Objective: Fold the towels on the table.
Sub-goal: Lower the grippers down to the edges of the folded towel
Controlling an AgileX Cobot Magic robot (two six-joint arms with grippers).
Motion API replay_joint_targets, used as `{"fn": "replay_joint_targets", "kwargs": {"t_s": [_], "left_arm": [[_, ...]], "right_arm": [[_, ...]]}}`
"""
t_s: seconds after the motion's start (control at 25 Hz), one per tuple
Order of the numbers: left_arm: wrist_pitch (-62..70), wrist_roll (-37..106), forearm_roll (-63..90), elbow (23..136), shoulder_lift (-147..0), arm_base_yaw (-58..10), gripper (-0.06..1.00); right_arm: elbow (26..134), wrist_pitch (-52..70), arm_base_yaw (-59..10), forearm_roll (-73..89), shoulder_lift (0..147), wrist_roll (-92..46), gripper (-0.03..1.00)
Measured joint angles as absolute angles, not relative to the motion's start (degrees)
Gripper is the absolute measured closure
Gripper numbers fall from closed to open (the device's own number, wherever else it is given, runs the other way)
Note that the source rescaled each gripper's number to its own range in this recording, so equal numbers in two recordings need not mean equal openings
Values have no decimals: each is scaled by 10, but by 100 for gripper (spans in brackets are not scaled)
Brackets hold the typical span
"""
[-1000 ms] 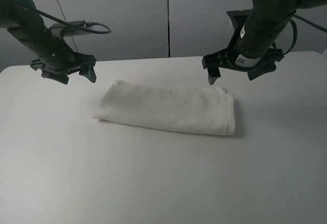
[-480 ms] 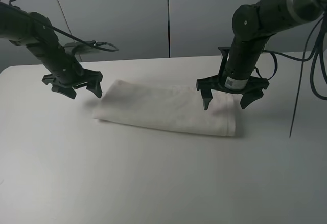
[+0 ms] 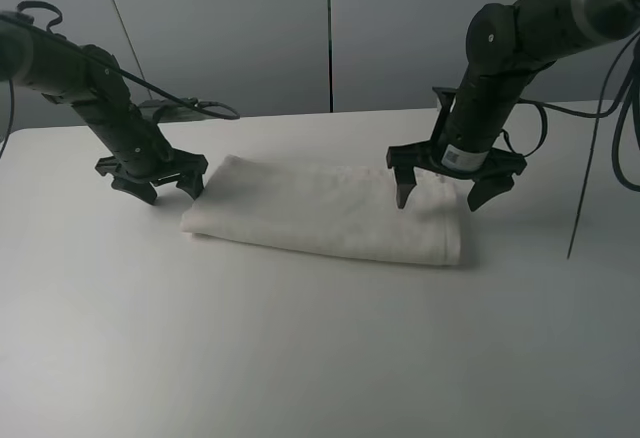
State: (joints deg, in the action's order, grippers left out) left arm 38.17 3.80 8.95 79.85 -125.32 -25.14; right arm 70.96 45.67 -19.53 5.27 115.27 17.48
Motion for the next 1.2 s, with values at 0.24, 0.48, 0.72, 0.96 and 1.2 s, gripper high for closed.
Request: {"fn": "replay_joint_targets", "kwargs": {"t_s": [0.24, 0.48, 0.72, 0.96, 1.2], "left_arm": [[382, 40, 89, 801, -1254, -251, -5], [388, 41, 89, 801, -1254, -251, -5], [440, 41, 76, 828, -1261, -251, -5], [462, 36, 52, 846, -1266, -251, -5], [477, 33, 51, 859, -1272, -251, -5]], "right_arm": [[710, 446, -195, 53, 1155, 174, -3], [710, 441, -195, 53, 1161, 174, -3], [711, 451, -195, 53, 1168, 174, -3], [714, 451, -195, 53, 1168, 159, -3], [714, 452, -195, 53, 1168, 127, -3]]}}
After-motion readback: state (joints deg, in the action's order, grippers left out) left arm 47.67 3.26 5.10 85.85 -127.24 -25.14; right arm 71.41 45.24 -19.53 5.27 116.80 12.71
